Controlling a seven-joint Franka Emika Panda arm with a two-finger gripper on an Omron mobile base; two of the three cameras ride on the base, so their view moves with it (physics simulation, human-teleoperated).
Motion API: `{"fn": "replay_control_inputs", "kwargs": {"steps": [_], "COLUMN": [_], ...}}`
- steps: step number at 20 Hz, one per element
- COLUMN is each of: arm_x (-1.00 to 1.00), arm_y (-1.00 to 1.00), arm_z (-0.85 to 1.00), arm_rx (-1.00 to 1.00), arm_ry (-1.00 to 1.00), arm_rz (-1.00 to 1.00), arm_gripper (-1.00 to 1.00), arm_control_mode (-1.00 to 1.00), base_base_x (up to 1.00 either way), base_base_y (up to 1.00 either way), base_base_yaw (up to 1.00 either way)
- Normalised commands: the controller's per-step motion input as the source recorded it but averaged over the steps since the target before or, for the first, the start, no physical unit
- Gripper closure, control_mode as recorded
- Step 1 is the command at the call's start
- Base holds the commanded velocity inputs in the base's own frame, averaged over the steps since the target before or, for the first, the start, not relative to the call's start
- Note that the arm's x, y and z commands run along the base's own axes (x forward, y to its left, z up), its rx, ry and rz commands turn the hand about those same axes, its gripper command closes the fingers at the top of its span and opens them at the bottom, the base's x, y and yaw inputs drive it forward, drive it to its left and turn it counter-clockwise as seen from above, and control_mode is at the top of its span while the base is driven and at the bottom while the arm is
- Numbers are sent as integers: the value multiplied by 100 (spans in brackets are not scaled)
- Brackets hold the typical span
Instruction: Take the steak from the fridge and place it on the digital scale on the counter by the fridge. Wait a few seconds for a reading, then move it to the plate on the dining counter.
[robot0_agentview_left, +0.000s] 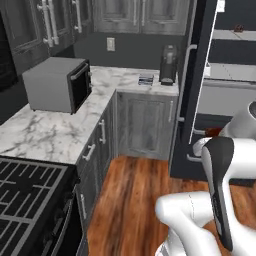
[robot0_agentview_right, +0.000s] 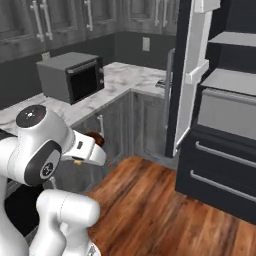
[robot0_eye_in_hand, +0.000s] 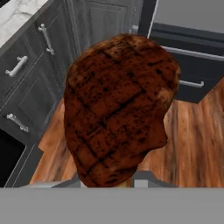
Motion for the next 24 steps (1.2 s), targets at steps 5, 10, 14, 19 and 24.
{"fn": "replay_control_inputs", "kwargs": {"steps": [5,10,14,19,24], "arm_x": [0,0,0,0,0], "arm_y": [0,0,0,0,0], "arm_z": [0,0,0,0,0], "arm_rx": [0,0,0,0,0], "arm_ry": [0,0,0,0,0], "arm_rz": [0,0,0,0,0], "arm_gripper": [100,100,100,100,100], "arm_control_mode": [100,100,100,100,100], "base_base_x": [60,100,100,100,100], "base_base_y": [50,7,0,1,8], "base_base_yaw": [10,0,0,-5,-12]}}
